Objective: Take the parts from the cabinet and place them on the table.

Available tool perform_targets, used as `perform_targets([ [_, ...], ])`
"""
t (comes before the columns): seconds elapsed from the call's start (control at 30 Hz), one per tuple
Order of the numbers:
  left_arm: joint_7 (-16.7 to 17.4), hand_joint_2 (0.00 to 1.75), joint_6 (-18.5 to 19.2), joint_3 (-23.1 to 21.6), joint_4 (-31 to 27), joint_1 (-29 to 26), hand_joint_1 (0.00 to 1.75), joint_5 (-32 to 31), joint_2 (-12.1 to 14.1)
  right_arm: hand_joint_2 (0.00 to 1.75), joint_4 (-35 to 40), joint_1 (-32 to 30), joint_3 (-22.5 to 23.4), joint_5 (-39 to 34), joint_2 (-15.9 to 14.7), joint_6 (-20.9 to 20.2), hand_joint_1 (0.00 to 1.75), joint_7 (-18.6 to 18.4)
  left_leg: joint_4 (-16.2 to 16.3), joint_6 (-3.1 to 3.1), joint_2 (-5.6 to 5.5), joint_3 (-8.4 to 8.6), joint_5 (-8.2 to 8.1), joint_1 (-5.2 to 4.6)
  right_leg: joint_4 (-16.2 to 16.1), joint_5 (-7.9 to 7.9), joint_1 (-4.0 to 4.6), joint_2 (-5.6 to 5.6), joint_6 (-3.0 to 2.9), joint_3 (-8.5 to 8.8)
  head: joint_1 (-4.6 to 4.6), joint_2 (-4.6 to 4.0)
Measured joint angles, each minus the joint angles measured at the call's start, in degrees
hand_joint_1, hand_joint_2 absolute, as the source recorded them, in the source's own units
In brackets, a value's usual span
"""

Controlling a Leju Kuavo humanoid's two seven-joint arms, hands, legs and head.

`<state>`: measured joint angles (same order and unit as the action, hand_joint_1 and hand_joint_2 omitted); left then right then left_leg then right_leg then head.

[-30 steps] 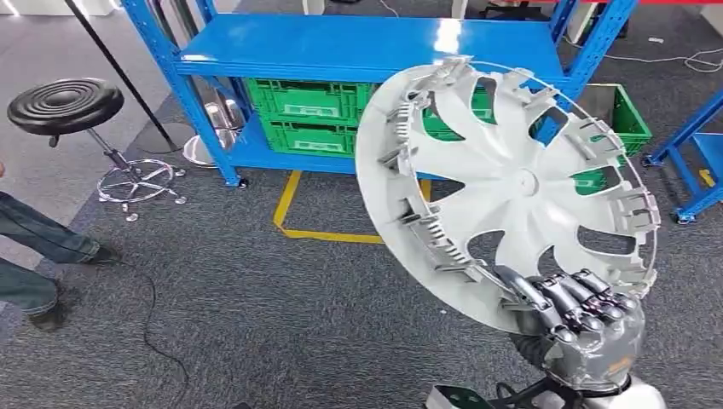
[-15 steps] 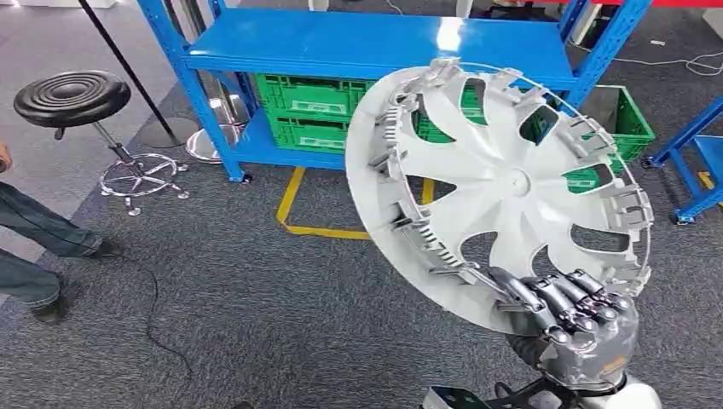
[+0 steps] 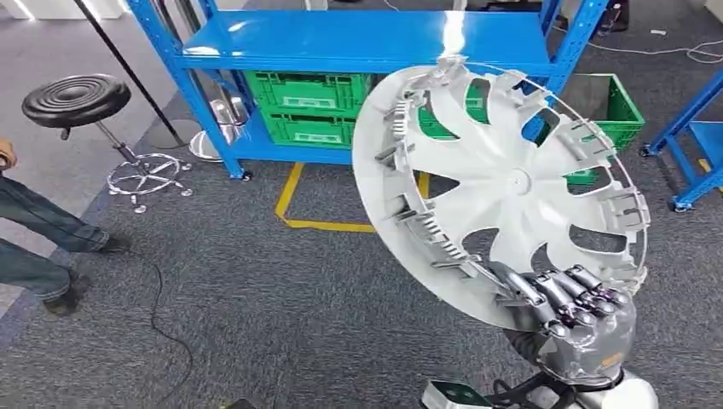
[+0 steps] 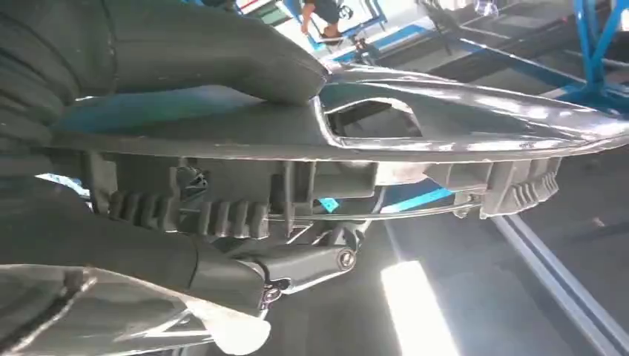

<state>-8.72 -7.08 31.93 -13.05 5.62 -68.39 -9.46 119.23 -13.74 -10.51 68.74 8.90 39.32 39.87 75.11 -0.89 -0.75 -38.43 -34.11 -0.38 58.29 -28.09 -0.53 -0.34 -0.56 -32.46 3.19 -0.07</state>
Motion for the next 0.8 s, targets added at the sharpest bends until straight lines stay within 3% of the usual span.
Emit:
perform_targets([
  [0.03, 0.00, 1.75, 0.00, 0.00, 0.00, -0.13, 0.00, -0.02, -0.04, 1.75, -0.02, 0.01, 0.00, 0.02, 0.00, 0.00, 1.75, 0.00, -2.58, 0.46, 0.00, 2.17, 1.65, -0.12, 0.13, 0.36, 0.28, 0.03, -0.05, -0.64, 0.02, 0.00],
  [0.1, 0.00, 1.75, 0.02, -0.04, 0.00, -0.53, 0.00, -0.07, -0.15, 1.75, -0.02, 0.00, 0.00, 0.02, 0.00, 0.00, 1.75, 0.00, -12.46, 2.06, -0.07, 8.91, 4.46, -0.70, 0.18, 1.08, 0.69, 0.16, -0.08, -1.32, 0.02, 0.00],
  [0.13, 0.00, 1.75, 0.20, -0.09, 0.00, -0.63, 0.00, -0.11, -0.17, 1.75, -0.02, 0.01, 0.00, 0.00, 0.00, 0.00, 1.75, -0.02, -16.39, 3.08, -0.01, 11.14, 3.20, -0.98, 0.19, 1.38, 0.84, 0.13, 0.08, -1.59, 0.15, 0.00],
  [0.17, 0.00, 1.75, 0.35, -0.17, 0.09, -0.95, 0.00, -0.13, -0.65, 1.75, -0.02, 0.06, 0.00, 0.00, 0.00, 0.00, 1.75, -0.02, -18.45, 2.94, 0.01, 12.15, 3.16, -0.94, 0.27, 1.91, 0.81, 0.11, 0.41, -1.82, 0.09, 0.00],
  [0.27, 0.00, 1.75, 0.33, -0.37, 0.13, -1.54, 0.00, -0.13, -1.25, 1.75, -0.02, 0.07, 0.00, 0.00, 0.00, 0.00, 1.75, 0.00, -18.99, 3.08, 0.03, 11.37, 4.29, -1.36, -0.10, 3.37, 0.46, 0.12, 1.54, -2.45, 0.02, 0.00],
  [0.3, 0.00, 1.75, 0.33, -0.42, 0.28, -1.56, 0.00, -0.13, -1.77, 1.75, -0.02, 0.03, 0.00, -0.02, 0.00, 0.00, 1.75, 0.00, -19.95, 3.26, 0.41, 11.26, 5.28, -0.63, 0.19, 2.69, 0.49, 0.22, 1.82, -2.86, -0.02, 0.00],
  [0.33, 0.00, 1.75, 0.33, -0.42, 0.28, -1.49, 0.00, -0.13, -1.62, 1.75, -0.02, 0.00, 0.00, -0.02, 0.00, 0.00, 1.75, 0.00, -20.05, 3.41, 0.53, 10.59, 5.97, -0.73, 1.35, 0.30, 0.52, 0.35, 2.24, -3.70, 0.00, 0.00],
  [0.37, 0.00, 1.75, 0.33, -0.42, 0.28, -1.51, 0.00, -0.11, -1.64, 1.75, -0.02, 0.08, 0.00, -0.04, 0.00, 0.00, 1.75, 0.00, -19.97, 3.90, 0.64, 9.81, 6.48, -0.68, 4.27, -2.98, 0.35, 0.33, 2.54, -4.72, 0.09, 0.00],
  [0.4, -0.02, 1.75, 0.33, -0.44, 0.28, -1.51, 0.00, -0.11, -1.81, 1.75, -0.02, 0.09, 0.00, -0.02, 0.00, 0.00, 1.75, 0.00, -19.82, 3.89, 0.69, 8.93, 7.08, -0.69, 8.89, -6.28, 0.10, 0.32, 2.82, -5.80, 0.02, 0.00],
  [0.43, -0.04, 1.75, 0.33, -0.44, 0.28, -1.50, 0.00, -0.11, -1.90, 1.75, -0.04, 0.08, 0.00, -0.02, 0.00, 0.00, 1.75, 0.00, -19.73, 3.82, 0.81, 8.05, 7.68, -0.69, 13.16, -8.40, -0.05, 0.31, 3.16, -6.71, -0.02, 0.00],
  [0.47, -0.04, 1.75, 0.33, -0.44, 0.28, -1.47, 0.00, -0.11, -1.90, 1.75, -0.04, 0.06, 0.00, 0.00, 0.00, 0.00, 1.75, 0.00, -19.58, 3.74, 0.90, 7.19, 8.26, -0.66, 15.93, -8.67, -0.14, 0.28, 3.46, -7.01, 0.04, 0.00],
  [0.53, -0.04, 1.75, 0.33, -0.42, 0.28, -1.32, 0.00, -0.11, -1.90, 1.75, -0.11, 0.06, 0.00, 0.00, 0.00, 0.00, 1.75, 0.00, -18.95, 3.32, 1.05, 5.30, 9.21, -0.48, 15.49, -4.93, -0.56, 0.25, 4.02, -4.89, 0.02, 0.00],
  [0.57, -0.04, 1.75, 0.33, -0.42, 0.28, -1.17, 0.00, -0.09, -1.92, 1.75, -0.11, 0.07, 0.00, 0.00, 0.00, 0.00, 1.75, 0.00, -18.34, 3.01, 1.05, 4.12, 9.62, -0.30, 12.06, -2.36, -0.78, 0.23, 4.26, -2.07, 0.00, 0.00],
  [0.6, -0.04, 1.75, 0.33, -0.42, 0.28, -0.99, 0.00, -0.02, -1.90, 1.75, -0.11, 0.12, 0.00, 0.00, 0.00, 0.00, 1.75, 0.00, -17.59, 2.63, 1.01, 3.08, 9.97, -0.13, 7.36, -1.31, -1.03, 0.21, 4.52, 1.43, 0.04, 0.00],
  [0.63, -0.07, 1.75, 0.33, -0.42, 0.28, -0.80, 0.00, 0.00, -1.81, 1.75, -0.13, 0.30, 0.00, 0.00, 0.00, 0.00, 1.75, 0.00, -16.93, 2.27, 0.91, 2.30, 10.22, -0.23, 2.26, -4.03, -1.12, 0.21, 4.75, 4.37, 0.11, 0.00],
  [0.67, -0.07, 1.75, 0.33, -0.42, 0.28, -0.65, 0.00, -0.02, -1.83, 1.75, -0.09, 0.35, 0.00, -0.02, 0.00, 0.00, 1.75, 0.00, -16.22, 1.99, 0.83, 1.83, 10.40, -0.42, -1.03, -5.03, -0.70, 0.50, 4.04, 7.08, 0.15, 0.00],
  [0.7, -0.07, 1.75, 0.31, -0.42, 0.28, -0.66, 0.00, 0.00, -1.84, 1.75, -0.13, 0.28, 0.00, -0.07, 0.00, 0.00, 1.75, -0.02, -16.14, 1.62, 0.86, 1.82, 10.89, -0.50, -0.91, -5.39, -0.67, 0.38, 3.18, 6.30, 0.00, 0.00],
  [0.77, -0.07, 1.75, 0.26, -0.39, 0.28, -0.66, 0.00, 0.02, -1.79, 1.75, -0.17, 0.11, 0.02, -0.09, 0.00, 0.00, 1.75, 0.00, -16.28, 1.17, 0.83, 1.69, 11.78, -0.36, -0.59, -4.87, -0.45, 0.37, 2.36, 5.54, 0.07, 0.00],
  [0.8, -0.07, 1.75, 0.20, -0.39, 0.28, -0.70, 0.00, 0.02, -1.71, 1.75, -0.17, 0.18, 0.02, -0.09, 0.00, 0.00, 1.75, 0.00, -16.13, 0.79, 0.72, 1.44, 11.70, -0.24, -0.74, -4.18, -0.79, 0.05, 1.52, 4.89, 0.11, 0.00],
])
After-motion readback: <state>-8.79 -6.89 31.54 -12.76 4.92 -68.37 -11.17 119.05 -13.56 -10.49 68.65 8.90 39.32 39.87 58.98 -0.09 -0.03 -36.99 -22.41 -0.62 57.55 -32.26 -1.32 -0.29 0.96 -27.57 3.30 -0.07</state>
